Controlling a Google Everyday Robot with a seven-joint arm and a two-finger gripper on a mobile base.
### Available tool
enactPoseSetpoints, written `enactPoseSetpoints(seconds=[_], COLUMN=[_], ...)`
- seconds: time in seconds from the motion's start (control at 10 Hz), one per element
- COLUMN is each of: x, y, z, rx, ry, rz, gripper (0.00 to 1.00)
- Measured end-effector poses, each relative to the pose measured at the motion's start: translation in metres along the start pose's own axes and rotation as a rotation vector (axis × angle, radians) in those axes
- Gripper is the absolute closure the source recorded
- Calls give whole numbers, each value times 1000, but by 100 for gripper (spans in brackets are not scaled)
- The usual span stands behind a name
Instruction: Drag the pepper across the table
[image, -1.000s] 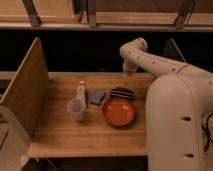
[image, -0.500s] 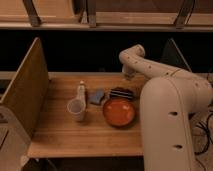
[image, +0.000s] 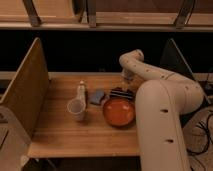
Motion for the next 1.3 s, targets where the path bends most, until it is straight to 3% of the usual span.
enactPoseSetpoints(seconds=[0.4,1.0,1.2,1.3], x=[4,-8,-11,-12], y=[-12,-13,-4,3], z=[21,39,38,37], rx=[-3,-40,-67,-86], ry=[8,-27,-40,-47], rz=[-2,-2,2,5], gripper=[35,35,42,54])
